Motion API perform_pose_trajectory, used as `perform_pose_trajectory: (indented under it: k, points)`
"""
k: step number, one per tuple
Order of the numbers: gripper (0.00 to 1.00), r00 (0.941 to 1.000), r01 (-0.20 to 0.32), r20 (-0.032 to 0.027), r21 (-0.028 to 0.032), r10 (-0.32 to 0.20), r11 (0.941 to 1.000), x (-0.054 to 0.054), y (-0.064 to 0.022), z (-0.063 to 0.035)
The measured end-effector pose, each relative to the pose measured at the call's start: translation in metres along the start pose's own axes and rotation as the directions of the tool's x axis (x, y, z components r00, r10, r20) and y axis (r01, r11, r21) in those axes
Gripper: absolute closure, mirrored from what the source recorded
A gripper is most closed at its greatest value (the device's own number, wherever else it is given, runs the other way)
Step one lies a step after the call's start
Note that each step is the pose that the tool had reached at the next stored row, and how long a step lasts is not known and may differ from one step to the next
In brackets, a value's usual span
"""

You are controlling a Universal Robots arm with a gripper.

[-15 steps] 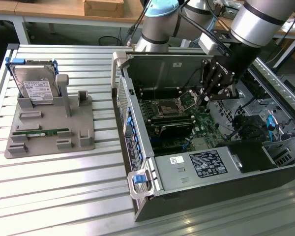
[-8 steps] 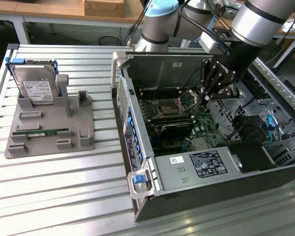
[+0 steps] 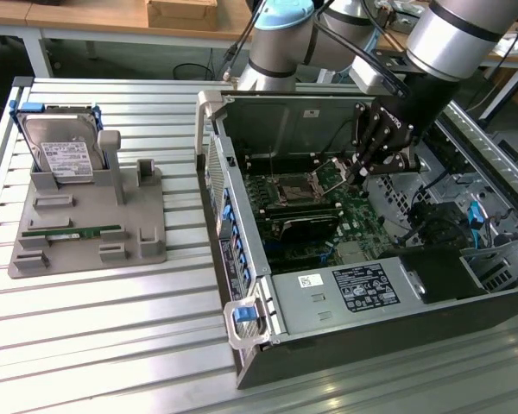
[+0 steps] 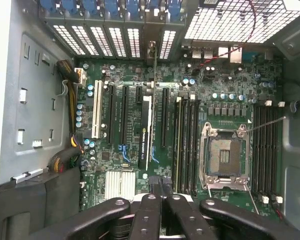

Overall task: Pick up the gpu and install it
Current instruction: 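Press down on the gpu until it lock into place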

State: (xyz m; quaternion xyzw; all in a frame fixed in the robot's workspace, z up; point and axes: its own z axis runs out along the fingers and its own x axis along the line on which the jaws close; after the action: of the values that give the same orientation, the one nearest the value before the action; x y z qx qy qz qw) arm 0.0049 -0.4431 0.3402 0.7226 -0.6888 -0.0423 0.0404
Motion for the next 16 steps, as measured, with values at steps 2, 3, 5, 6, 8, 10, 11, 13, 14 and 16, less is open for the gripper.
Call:
perform_pose_trajectory:
  k: [2, 3, 5, 6, 8, 10, 11, 13, 14, 16]
  points:
    - [0.89, 0.9997, -0.025, 0.0027, 0.0000, 0.025, 0.9997, 0.0000, 0.0000, 0.0000]
    - [0.89, 0.9987, -0.051, 0.0060, 0.0001, 0.051, 0.9987, 0.0000, 0.0000, 0.0003]
    - [0.89, 0.9928, -0.119, 0.0140, -0.0002, 0.119, 0.9929, 0.0000, -0.0001, 0.0007]
    - [0.89, 0.9865, -0.162, 0.0192, -0.0006, 0.162, 0.9867, 0.0000, -0.0001, 0.0010]
    - [0.89, 0.9749, -0.221, 0.0261, -0.0017, 0.221, 0.9752, 0.0000, -0.0001, 0.0012]
    - [0.89, 0.9553, -0.294, 0.0347, -0.0036, 0.294, 0.9559, 0.0000, -0.0002, 0.0014]
    - [0.89, 0.9442, -0.327, 0.0387, -0.0047, 0.327, 0.9449, 0.0000, -0.0002, 0.0015]
    - [0.89, 0.9201, -0.389, 0.0462, -0.0072, 0.389, 0.9212, 0.0000, -0.0002, 0.0016]
    - [0.89, 0.9026, -0.428, 0.0507, -0.0090, 0.428, 0.9039, 0.0000, -0.0002, 0.0017]
    - [0.89, 0.8785, -0.475, 0.0564, -0.0115, 0.474, 0.8801, 0.0000, -0.0002, 0.0018]
